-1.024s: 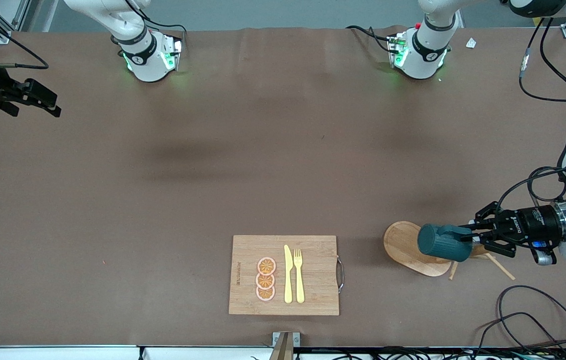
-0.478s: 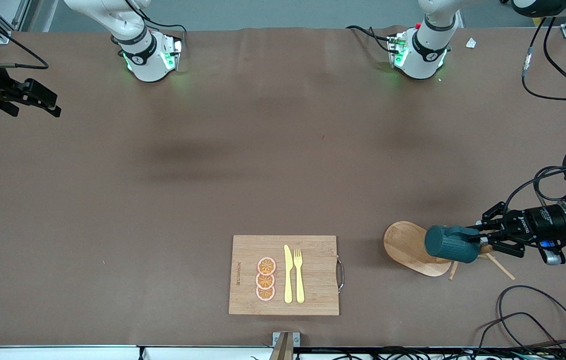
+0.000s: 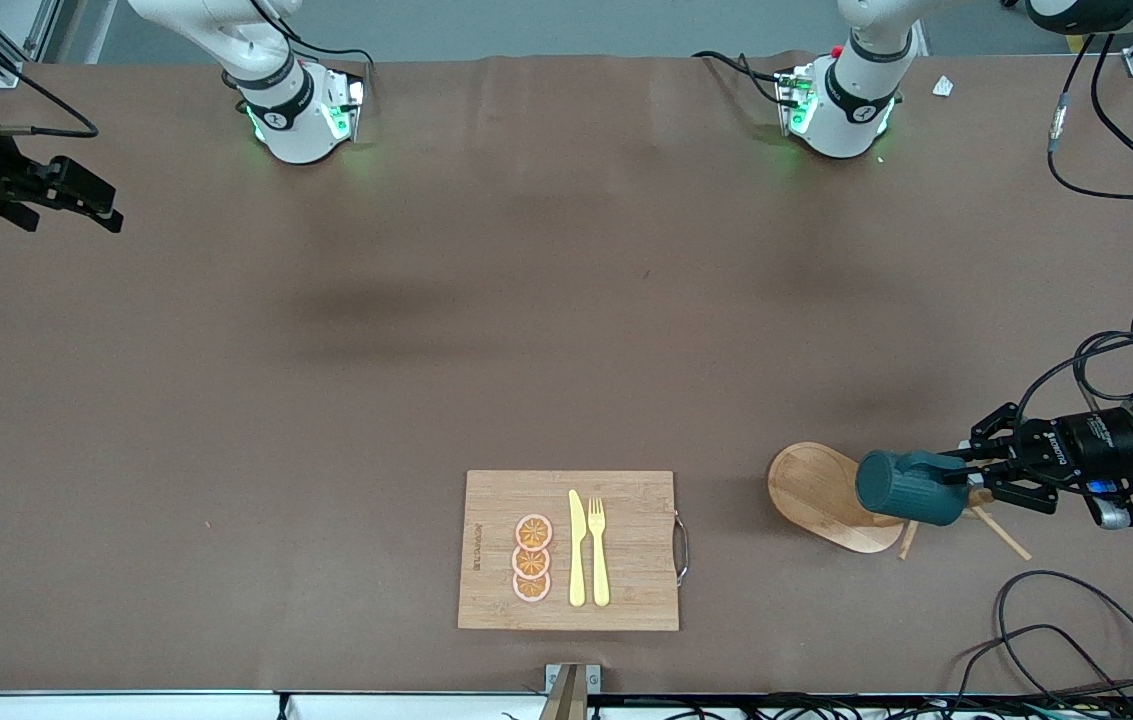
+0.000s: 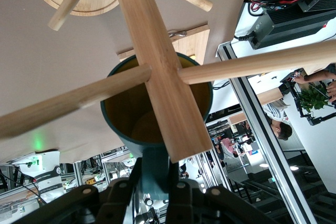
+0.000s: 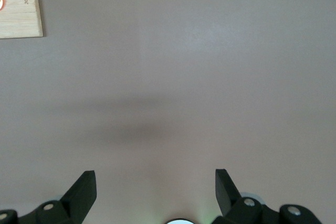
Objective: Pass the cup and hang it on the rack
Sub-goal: 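Slide the mug handle onto a rack peg with the left gripper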
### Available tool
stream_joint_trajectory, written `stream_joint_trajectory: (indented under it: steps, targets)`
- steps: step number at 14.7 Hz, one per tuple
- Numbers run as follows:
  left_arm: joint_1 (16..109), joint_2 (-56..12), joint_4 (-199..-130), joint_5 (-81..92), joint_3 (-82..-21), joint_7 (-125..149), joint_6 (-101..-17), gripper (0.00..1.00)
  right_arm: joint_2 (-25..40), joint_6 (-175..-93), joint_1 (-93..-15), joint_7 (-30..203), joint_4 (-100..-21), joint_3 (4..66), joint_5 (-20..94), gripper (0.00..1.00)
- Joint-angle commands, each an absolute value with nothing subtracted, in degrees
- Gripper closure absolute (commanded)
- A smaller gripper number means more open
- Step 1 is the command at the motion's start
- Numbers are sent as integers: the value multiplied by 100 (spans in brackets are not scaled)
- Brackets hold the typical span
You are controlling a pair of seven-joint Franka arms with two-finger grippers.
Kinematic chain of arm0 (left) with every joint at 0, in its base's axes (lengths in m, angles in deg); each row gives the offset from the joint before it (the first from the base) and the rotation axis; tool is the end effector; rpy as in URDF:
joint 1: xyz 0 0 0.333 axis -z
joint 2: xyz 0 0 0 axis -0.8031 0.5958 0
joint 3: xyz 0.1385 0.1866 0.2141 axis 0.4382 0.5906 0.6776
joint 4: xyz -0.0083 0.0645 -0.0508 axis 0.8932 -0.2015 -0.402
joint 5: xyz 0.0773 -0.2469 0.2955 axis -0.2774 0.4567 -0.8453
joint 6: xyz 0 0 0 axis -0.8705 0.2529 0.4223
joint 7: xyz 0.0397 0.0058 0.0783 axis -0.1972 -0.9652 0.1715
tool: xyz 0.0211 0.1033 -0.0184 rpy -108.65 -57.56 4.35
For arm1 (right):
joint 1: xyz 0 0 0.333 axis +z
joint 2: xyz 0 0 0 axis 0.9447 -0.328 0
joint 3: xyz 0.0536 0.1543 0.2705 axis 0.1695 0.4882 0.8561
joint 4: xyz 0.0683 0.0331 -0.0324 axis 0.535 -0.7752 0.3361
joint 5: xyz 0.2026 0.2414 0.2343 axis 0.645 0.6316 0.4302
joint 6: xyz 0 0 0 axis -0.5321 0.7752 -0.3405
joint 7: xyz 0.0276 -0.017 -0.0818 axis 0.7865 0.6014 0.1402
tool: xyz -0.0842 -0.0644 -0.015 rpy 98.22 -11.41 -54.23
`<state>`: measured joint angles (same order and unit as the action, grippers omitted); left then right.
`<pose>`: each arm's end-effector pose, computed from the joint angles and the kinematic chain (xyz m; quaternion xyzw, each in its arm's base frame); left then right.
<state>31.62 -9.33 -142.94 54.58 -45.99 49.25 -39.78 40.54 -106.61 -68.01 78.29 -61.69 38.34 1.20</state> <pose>0.7106 0.0683 0.3665 0.6763 0.4984 -0.2819 0.4633 0.4976 0.0054 0.6269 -0.9995 0.0214 0.0222 0.0103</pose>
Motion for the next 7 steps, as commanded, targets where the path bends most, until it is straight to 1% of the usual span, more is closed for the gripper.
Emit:
stream_joint_trajectory:
  steps: [1,2,6,7]
  targets:
    - [3119,-876,-14249,5511,-4632,4716,-3876,95,4140,-10566,-6795,7746,-6157,3837,109,0]
    - [3111,-867,-14249,5502,-4632,4620,-3876,92,4140,-10566,-6795,7746,-6157,3837,109,0]
    - [3110,-867,-14249,5502,-4623,4540,-3849,89,4148,-10523,-6795,7746,-6148,3837,109,0]
    - [3119,-867,-14249,5502,-4623,4540,-3841,86,4140,-10522,-6795,7746,-6148,3837,109,0]
